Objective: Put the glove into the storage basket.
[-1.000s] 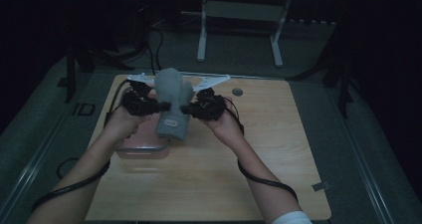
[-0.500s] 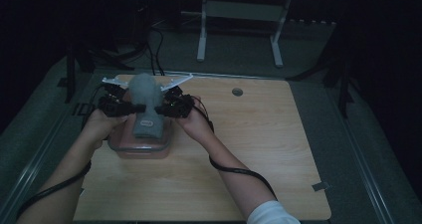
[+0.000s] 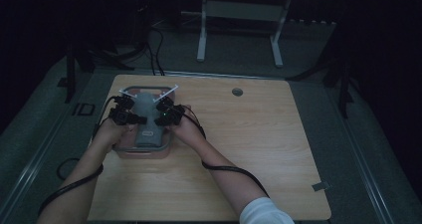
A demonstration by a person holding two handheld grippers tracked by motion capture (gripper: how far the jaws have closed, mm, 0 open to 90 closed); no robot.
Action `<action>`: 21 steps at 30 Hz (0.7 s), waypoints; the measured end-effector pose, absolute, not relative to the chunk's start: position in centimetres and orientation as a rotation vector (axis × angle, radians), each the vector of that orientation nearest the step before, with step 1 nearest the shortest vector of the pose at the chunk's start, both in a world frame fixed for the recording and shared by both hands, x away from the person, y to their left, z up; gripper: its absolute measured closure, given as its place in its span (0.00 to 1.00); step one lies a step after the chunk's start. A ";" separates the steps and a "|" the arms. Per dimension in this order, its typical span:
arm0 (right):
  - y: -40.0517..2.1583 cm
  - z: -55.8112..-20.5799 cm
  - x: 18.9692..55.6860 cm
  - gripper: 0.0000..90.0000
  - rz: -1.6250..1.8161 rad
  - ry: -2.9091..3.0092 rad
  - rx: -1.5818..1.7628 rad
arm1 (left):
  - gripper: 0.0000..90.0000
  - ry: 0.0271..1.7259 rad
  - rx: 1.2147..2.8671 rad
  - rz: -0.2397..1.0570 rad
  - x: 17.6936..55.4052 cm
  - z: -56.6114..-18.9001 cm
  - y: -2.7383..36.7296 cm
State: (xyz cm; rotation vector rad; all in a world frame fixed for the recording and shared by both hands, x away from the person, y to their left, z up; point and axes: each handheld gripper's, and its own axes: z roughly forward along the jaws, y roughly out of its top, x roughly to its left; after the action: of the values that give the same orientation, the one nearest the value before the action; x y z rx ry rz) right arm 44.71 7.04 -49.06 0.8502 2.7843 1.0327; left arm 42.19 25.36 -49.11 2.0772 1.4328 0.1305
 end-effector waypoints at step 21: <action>6.9 -48.5 45.4 0.56 1.009 2.813 0.865 | 0.73 1.532 2.171 0.167 43.6 -51.2 24.0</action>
State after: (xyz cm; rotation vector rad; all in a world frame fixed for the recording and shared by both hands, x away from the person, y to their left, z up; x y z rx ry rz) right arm 45.35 6.94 -48.49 0.8647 2.8131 1.0089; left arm 43.60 24.05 -51.18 2.1709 1.5319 0.1666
